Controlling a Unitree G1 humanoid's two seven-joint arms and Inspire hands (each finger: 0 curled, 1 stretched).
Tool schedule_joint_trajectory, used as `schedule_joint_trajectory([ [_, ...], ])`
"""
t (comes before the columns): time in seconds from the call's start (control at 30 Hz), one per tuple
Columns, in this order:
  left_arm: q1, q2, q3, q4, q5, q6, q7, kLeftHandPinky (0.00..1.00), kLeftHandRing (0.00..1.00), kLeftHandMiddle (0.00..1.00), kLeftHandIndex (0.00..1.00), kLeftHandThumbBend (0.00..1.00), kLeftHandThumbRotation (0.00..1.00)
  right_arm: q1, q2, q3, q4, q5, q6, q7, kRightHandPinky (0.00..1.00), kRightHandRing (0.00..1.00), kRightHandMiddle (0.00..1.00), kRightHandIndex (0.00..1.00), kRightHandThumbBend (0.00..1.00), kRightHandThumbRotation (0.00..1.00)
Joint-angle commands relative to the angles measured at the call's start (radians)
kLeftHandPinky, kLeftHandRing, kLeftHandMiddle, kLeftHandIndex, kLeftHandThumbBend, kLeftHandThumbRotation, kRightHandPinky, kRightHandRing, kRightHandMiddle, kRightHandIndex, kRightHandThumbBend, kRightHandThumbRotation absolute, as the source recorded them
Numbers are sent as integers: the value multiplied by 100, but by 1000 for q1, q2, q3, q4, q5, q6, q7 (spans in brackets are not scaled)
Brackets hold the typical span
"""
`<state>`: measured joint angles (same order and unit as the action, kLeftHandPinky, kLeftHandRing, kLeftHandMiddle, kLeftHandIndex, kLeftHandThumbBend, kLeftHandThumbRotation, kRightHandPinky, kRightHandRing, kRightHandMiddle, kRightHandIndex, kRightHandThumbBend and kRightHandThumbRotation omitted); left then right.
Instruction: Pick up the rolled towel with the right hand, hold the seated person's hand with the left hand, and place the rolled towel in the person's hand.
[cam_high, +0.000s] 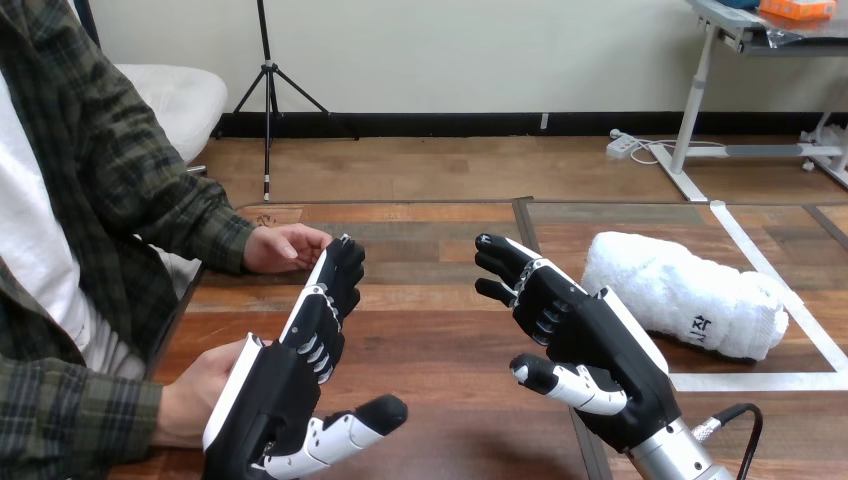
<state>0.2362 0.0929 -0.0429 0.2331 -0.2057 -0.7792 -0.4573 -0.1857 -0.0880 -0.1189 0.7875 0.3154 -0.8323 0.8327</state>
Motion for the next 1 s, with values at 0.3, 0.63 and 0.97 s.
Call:
schedule_joint_trajectory([
  [0.3, -37, -6, -14, -41, 9, -4, 16, 100, 100, 100, 100, 100, 49, -30, -17, 5, -72, 8, 20, 0, 94, 97, 96, 89, 100, 49],
  [0.63, -37, 2, -23, -43, 2, 4, 13, 100, 100, 100, 100, 100, 48, -25, -24, 6, -83, -20, 2, -22, 95, 97, 95, 89, 100, 49],
  [0.97, -38, 2, -26, -49, 13, 9, 19, 100, 100, 100, 100, 100, 48, -30, -60, 4, -90, -149, -80, -135, 95, 98, 96, 91, 100, 51],
])
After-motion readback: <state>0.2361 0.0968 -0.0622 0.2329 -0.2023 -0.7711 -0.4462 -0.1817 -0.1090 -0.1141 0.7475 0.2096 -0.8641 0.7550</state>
